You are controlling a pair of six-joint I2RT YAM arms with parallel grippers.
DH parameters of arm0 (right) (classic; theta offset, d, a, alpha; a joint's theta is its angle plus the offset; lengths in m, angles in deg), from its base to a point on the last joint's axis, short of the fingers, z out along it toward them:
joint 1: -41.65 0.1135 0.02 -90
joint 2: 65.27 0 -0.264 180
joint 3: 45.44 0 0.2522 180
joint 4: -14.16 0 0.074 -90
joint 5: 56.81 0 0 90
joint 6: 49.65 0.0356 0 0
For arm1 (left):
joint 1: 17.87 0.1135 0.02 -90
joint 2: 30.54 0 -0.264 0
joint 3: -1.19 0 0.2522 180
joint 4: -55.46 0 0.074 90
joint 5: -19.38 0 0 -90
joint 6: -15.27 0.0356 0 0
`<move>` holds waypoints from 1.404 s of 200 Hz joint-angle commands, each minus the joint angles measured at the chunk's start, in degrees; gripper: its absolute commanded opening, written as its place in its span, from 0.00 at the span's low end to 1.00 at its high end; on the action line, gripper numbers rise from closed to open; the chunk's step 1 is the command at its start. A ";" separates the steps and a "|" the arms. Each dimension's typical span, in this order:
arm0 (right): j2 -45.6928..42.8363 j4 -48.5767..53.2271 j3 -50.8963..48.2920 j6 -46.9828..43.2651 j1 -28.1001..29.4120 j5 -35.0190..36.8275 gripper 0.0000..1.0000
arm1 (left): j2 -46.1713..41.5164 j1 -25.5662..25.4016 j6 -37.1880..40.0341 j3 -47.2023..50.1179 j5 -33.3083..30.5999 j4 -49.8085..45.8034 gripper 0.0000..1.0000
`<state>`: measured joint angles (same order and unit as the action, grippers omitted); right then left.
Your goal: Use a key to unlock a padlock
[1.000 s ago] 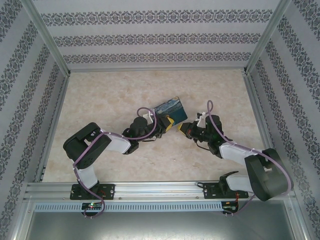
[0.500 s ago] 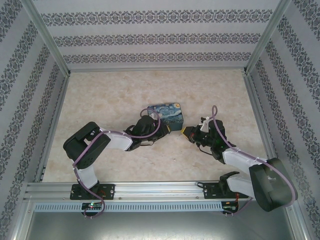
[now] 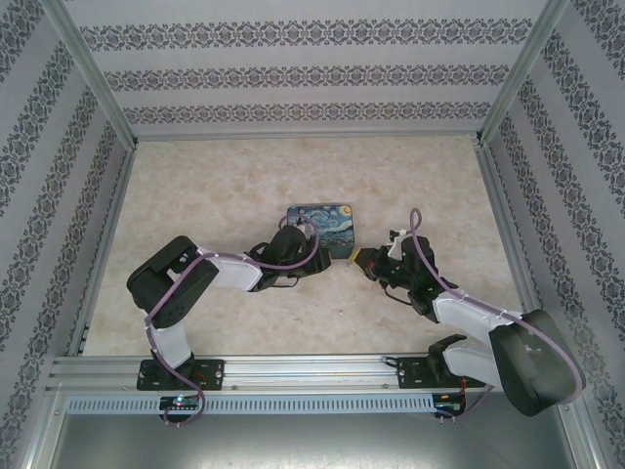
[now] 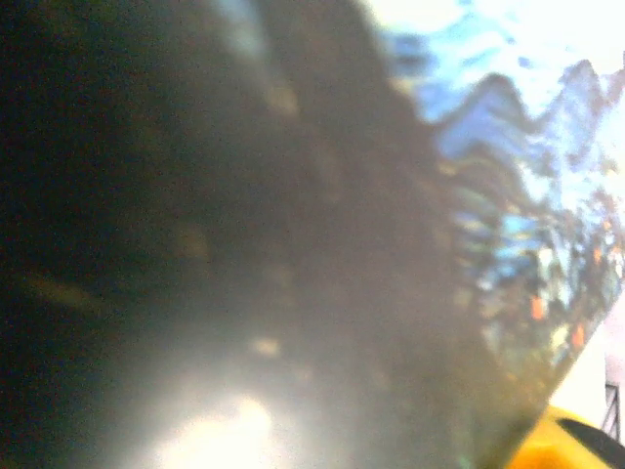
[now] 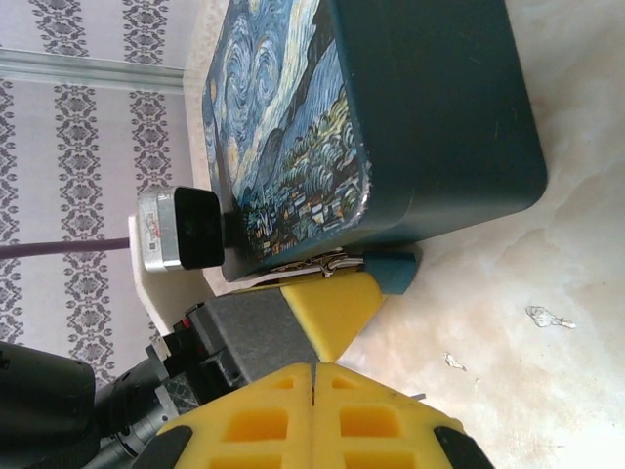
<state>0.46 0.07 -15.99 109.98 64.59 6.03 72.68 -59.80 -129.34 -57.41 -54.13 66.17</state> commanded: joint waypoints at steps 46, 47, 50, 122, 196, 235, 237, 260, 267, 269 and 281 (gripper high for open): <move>-2.41 4.37 5.29 3.07 2.35 8.70 0.00 | -11.58 -0.17 -1.46 2.05 1.47 -8.64 0.69; -2.34 4.47 5.48 3.11 2.36 8.79 0.00 | -11.70 -0.17 -1.55 2.09 1.45 -8.69 0.69; -2.25 4.52 5.83 3.35 2.37 9.12 0.00 | -12.27 -0.17 -1.82 2.11 1.52 -8.85 0.70; 4.49 4.31 12.95 12.47 3.89 16.23 0.00 | -14.42 -0.17 -15.51 1.13 1.56 5.92 0.62; 7.74 4.03 16.05 14.40 5.54 17.58 0.00 | -7.89 -0.34 -24.66 2.06 -2.93 23.96 0.36; 7.66 3.91 16.05 14.49 5.63 17.62 0.00 | -6.67 -0.36 -24.86 1.15 -2.92 24.57 0.32; 7.66 3.87 16.05 14.49 5.63 17.65 0.00 | -6.59 -0.35 -24.91 1.07 -2.95 24.57 0.32; 7.81 3.69 16.13 14.46 5.63 17.50 0.00 | -6.02 -0.34 -25.13 0.90 -2.95 25.01 0.32; 7.91 3.61 16.08 14.48 5.63 17.42 0.00 | -5.86 -0.36 -25.14 0.83 -2.96 25.16 0.31; 7.91 3.60 16.06 14.55 5.63 17.41 0.00 | -5.84 -0.35 -25.14 0.81 -2.96 25.18 0.31; 7.85 3.58 16.05 14.57 5.60 17.41 0.00 | -5.66 -0.43 -25.18 0.72 -2.79 25.11 0.31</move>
<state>8.00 4.57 -1.28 124.23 69.66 22.27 66.36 -59.80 -153.73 -55.66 -56.14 87.63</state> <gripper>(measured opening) 0.065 0.313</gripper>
